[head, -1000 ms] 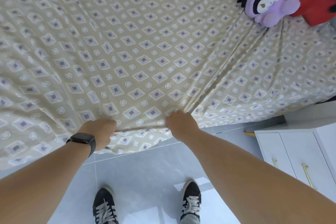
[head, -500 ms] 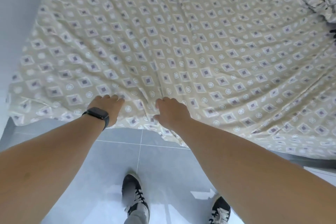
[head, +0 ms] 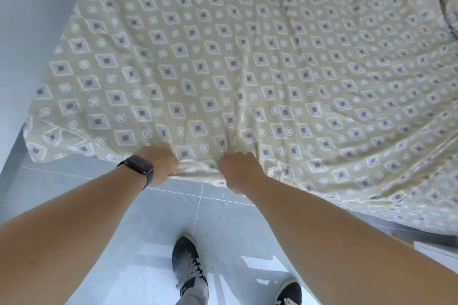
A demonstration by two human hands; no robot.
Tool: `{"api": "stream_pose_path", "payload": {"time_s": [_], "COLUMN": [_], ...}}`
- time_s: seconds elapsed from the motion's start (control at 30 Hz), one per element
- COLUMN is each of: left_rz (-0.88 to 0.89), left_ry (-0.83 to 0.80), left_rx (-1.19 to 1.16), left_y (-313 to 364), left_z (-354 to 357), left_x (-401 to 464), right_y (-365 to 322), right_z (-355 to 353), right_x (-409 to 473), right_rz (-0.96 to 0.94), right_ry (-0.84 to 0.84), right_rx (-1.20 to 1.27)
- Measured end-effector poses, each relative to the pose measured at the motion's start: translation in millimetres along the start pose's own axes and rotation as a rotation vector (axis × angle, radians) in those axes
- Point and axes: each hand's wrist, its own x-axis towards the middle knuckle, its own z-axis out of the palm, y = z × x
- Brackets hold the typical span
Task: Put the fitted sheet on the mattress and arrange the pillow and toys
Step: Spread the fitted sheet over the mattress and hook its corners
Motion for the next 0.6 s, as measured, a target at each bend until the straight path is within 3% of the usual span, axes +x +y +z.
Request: {"api": "stream_pose_path", "payload": {"time_s": [0.1,0.17,0.27,0.33,0.4,0.47,0.5,0.6], "left_rz": [-0.044,-0.042,-0.09,-0.09,-0.081,-0.07,-0.056,-0.027], "left_ry": [-0.242,-0.264,-0.337,-0.247,0.005,0.265,0.312,0.183], "left_rx": [0.038,0.133,0.156,0.139,0.053,-0.069,-0.133,-0.151], "left_y": [-6.4,-7.3,-10.0,-8.2,-5.5,3.1,8.7,28.2], "left_z": [26.6,40.8,32.2,13.3,-14.0,-37.0,-44.5,-57.1], "left_x": [-11.8,-14.1,-14.4,-7.9,-2.2,8.3,14.4,27.4], "right_y": [-31.2,-50.1,-46.6,-24.0,5.3,33.5,43.6,59.8], "right_z": [13.9,26.8,27.9,22.1,15.3,16.5,19.2,33.1], "right_x": [-14.1,-16.4,-7.6,-1.6,2.1,0.6,-2.6,-17.1], "right_rz": [-0.154,-0.2,-0.204,-0.139,0.007,0.113,0.117,0.063], "right_ry": [-0.115,-0.144,-0.019,0.164,0.296,0.274,0.218,0.103], "right_rx": [0.1,0.19,0.267,0.264,0.244,0.209,0.192,0.051]}}
